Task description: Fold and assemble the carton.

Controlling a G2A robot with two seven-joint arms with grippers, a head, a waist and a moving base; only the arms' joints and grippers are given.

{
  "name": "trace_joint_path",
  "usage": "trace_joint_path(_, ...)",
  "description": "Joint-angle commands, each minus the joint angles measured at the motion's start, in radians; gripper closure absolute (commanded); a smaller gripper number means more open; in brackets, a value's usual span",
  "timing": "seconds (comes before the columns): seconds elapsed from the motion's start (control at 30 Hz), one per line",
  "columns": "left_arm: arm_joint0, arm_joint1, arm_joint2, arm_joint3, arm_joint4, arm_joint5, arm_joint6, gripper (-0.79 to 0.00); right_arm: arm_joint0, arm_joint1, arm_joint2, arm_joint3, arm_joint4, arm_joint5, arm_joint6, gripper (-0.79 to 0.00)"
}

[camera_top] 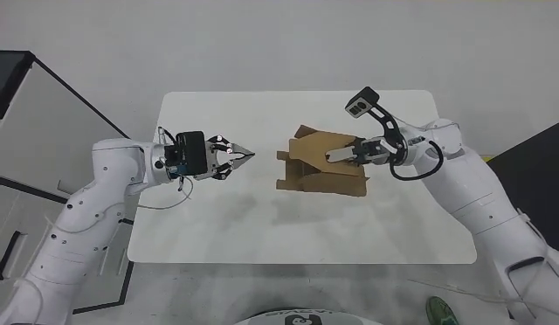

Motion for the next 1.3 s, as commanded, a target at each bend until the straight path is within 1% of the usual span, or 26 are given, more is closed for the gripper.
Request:
trace_joint_path(0.0, 0.013, -0.001, 0.01, -0.002, -0.008, 0.009, -0.034, 0.0, -0.013, -0.002, 0.004, -0.023, -0.008, -0.008, -0.024, 0.0)
trace_joint_path(0.13, 0.02, -0.002, 0.024, 0.007, -0.05, -0.002, -0.06, 0.0, -0.029, -0.005, 0.021, -0.045, 0.0, -0.027, -0.025, 0.0)
trace_joint_path(0.27, 0.016, -0.002, 0.057, -0.003, -0.085, -0.002, -0.068, 0.0, -0.043, -0.011, 0.038, -0.055, 0.001, -0.034, -0.032, 0.0)
trace_joint_path(0.5, 0.001, 0.001, 0.102, 0.004, -0.151, -0.002, -0.009, 0.0, -0.051, -0.022, 0.057, -0.054, -0.013, -0.037, -0.036, 0.0)
trace_joint_path(0.9, -0.05, 0.003, 0.169, 0.004, -0.169, -0.002, 0.0, 0.0, -0.058, -0.047, 0.068, -0.056, -0.027, -0.035, -0.033, 0.0)
trace_joint_path(1.27, -0.085, -0.001, 0.189, 0.027, -0.163, -0.002, 0.016, 0.0, -0.072, -0.065, 0.084, -0.055, -0.042, -0.019, -0.018, 0.0)
